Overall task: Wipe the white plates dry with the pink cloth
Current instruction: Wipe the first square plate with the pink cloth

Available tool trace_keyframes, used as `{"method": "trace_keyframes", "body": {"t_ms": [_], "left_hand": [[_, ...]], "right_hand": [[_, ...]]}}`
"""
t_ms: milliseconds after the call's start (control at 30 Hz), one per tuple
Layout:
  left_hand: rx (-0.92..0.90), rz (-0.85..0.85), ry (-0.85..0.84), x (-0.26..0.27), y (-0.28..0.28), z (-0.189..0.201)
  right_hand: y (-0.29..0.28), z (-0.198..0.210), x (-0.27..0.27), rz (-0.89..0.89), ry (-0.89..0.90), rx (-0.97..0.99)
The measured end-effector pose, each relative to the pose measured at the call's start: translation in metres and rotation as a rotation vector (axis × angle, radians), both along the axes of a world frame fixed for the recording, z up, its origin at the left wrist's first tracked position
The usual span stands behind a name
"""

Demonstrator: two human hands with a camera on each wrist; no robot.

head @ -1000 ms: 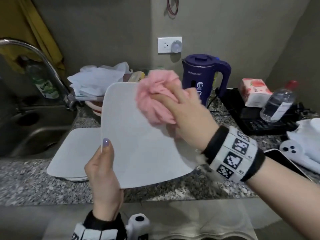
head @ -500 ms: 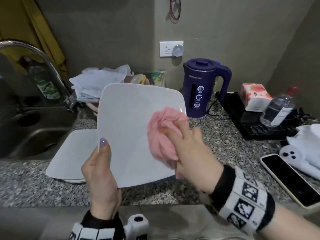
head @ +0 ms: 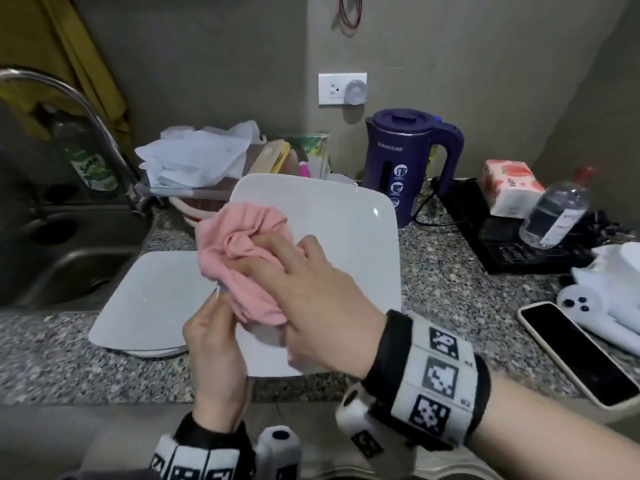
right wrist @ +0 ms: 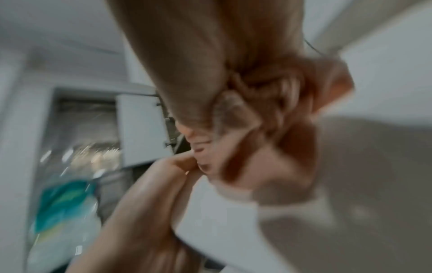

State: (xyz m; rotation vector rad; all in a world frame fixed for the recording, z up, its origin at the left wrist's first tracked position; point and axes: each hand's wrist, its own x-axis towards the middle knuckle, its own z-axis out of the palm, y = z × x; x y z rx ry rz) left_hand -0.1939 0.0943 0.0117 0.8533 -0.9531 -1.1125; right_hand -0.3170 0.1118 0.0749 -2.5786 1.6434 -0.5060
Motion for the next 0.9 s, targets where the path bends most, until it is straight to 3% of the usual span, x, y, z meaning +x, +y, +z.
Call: {"method": "trace_keyframes", "body": {"t_ms": [133,167,267,300,367,467,500,567,633,733,900], "left_hand": [[-0.008,-0.037,0.012,0.003,0.003,0.002],[-0.011,-0.033,0.004,0.002,0.003,0.003],[-0.040,0.008,-0.039,0.004,-0.003,0.003],[-0.039,0.020,-0.041,0.005,-0.003,0.003],[-0.018,0.019,-0.020,0.007,-0.002,0.005],[0.036,0.009,0.046,0.010,0.004,0.008],[0.047,0.018,0.061,0.010,0.004,0.011],[0.065,0.059,0.069,0.008,0.002,0.012],[0.074,0.088,0.075,0.007,-0.001,0.010],[0.070,0.089,0.119,0.009,-0.005,0.008],[0.015,0.058,0.121,0.015,0.002,0.015]], "right_hand": [[-0.028,0.012,-0.028,-0.313,-0.027,-0.108],[-0.027,0.012,-0.032,-0.304,-0.004,-0.126],[-0.012,-0.003,-0.010,-0.003,0.108,-0.132],[-0.007,-0.006,-0.001,0.007,0.121,-0.117],[-0.016,0.005,-0.006,-0.136,0.088,-0.110],[-0.021,0.014,-0.044,-0.524,0.192,-0.061],[-0.014,0.011,-0.053,-0.570,0.211,-0.019],[0.009,-0.001,-0.050,-0.463,0.122,0.113],[0.039,-0.014,-0.020,-0.218,0.005,0.310],[0.058,-0.031,0.002,-0.029,-0.039,0.326],[0.033,-0.023,-0.069,-0.489,0.106,0.047]]}}
